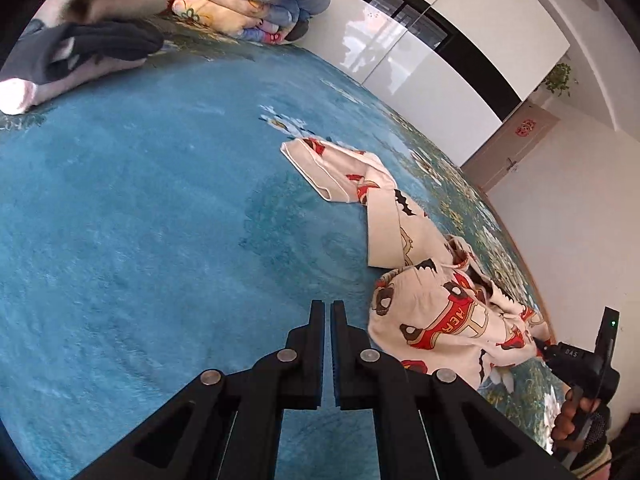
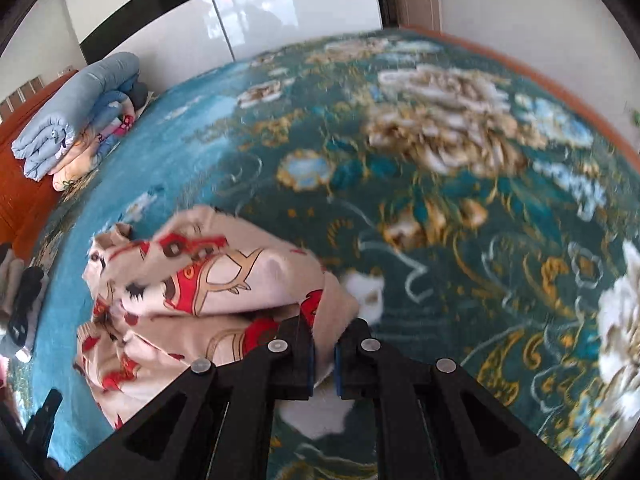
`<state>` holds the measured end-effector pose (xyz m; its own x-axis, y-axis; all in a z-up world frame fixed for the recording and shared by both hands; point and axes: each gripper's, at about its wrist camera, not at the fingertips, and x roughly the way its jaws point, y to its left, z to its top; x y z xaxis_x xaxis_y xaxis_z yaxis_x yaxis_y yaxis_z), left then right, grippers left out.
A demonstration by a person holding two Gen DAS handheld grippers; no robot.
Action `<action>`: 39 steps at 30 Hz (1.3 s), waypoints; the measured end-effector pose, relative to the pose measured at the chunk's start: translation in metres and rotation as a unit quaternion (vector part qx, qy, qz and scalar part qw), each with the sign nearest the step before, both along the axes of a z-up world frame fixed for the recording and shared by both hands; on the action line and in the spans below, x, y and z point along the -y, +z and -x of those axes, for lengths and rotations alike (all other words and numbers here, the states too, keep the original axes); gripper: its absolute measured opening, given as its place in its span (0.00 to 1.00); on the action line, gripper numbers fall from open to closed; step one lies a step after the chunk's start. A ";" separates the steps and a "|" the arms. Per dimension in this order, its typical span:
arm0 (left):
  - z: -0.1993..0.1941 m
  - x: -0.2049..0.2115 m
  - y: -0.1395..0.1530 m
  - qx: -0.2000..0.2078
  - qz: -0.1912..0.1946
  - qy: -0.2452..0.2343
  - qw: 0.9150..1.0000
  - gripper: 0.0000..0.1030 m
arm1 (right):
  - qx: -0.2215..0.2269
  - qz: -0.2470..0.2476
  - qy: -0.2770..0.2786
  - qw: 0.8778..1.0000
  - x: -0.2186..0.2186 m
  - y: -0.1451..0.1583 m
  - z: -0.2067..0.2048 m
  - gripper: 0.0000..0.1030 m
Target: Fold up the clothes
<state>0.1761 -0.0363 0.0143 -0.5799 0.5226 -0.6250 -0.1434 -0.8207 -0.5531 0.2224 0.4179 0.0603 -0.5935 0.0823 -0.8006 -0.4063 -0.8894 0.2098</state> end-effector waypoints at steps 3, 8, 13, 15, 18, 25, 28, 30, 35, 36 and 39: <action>0.010 -0.027 -0.005 0.019 0.000 -0.027 0.999 0.26 | 0.000 0.016 0.018 1.000 -0.006 0.000 -0.002 0.08; 0.018 -0.056 0.000 -0.002 0.008 -0.057 0.998 0.63 | 0.005 -0.021 0.053 0.998 0.003 0.019 -0.011 0.27; 0.029 -0.070 0.001 -0.005 0.005 -0.061 0.998 0.47 | -0.026 -0.115 0.136 0.984 0.046 0.047 0.007 0.39; 0.028 -0.070 -0.003 -0.008 0.005 -0.067 0.998 0.23 | -0.039 -0.146 0.191 0.970 0.077 0.053 0.023 0.52; 0.021 -0.059 -0.008 -0.014 -0.013 -0.065 0.998 0.10 | -0.034 -0.189 0.279 0.941 0.128 0.047 0.050 0.55; 0.010 -0.015 0.006 -0.039 -0.091 -0.041 0.994 0.09 | 0.033 -0.270 0.401 0.875 0.202 0.005 0.107 0.55; 0.015 -0.007 0.004 -0.033 -0.101 -0.029 0.994 0.09 | 0.054 -0.295 0.440 0.846 0.224 -0.008 0.118 0.55; 0.017 -0.007 0.001 -0.027 -0.097 -0.025 0.995 0.09 | 0.061 -0.315 0.458 0.829 0.236 -0.016 0.122 0.55; 0.018 -0.008 -0.002 -0.025 -0.094 -0.020 0.995 0.09 | 0.080 -0.314 0.456 0.829 0.250 -0.030 0.129 0.30; 0.017 -0.008 -0.002 -0.027 -0.095 -0.019 0.995 0.09 | 0.080 -0.303 0.451 0.836 0.248 -0.028 0.130 0.19; 0.016 -0.005 -0.003 -0.029 -0.097 -0.015 0.995 0.09 | 0.040 -0.267 0.390 0.880 0.222 0.003 0.131 0.07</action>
